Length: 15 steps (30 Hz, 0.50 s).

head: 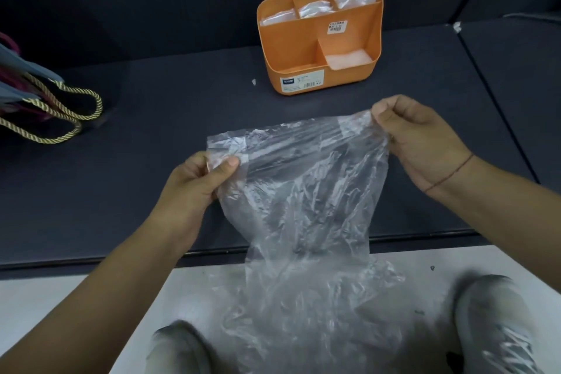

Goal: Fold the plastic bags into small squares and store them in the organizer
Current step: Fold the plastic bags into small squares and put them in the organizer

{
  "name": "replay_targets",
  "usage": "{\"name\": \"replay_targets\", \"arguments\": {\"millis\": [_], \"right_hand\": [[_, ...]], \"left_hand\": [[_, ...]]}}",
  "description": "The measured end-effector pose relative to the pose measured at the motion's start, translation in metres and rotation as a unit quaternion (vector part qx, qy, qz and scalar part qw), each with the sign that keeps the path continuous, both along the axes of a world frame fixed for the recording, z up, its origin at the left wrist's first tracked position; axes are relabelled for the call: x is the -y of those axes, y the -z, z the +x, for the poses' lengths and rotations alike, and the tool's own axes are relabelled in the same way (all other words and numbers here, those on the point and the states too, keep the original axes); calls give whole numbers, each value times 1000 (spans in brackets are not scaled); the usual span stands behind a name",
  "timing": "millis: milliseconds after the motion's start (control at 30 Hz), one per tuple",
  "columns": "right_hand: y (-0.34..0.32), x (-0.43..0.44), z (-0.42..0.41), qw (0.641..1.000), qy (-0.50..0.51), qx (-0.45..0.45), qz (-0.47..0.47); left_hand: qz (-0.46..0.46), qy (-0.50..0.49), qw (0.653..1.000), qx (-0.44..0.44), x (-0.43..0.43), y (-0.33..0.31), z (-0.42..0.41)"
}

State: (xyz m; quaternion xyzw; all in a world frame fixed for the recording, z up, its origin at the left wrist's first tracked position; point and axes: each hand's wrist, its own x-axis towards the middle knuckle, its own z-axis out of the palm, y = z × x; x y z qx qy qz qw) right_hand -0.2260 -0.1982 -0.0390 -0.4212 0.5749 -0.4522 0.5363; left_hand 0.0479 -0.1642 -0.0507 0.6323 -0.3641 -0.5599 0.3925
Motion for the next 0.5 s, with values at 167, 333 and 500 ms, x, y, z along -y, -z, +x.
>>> {"name": "replay_targets", "arguments": {"millis": [167,333,500], "right_hand": [[-13,7,19,997,-56,-38,-39],[-24,9,42,990,-125,25,-57],[-19,9,38,995,-82,64,0]], "left_hand": [[-178,89,950,241,19,-31,-14],[-204,233,926,216,41,-58,-54],[-171,231,944,160,39,-52,-61]]}}
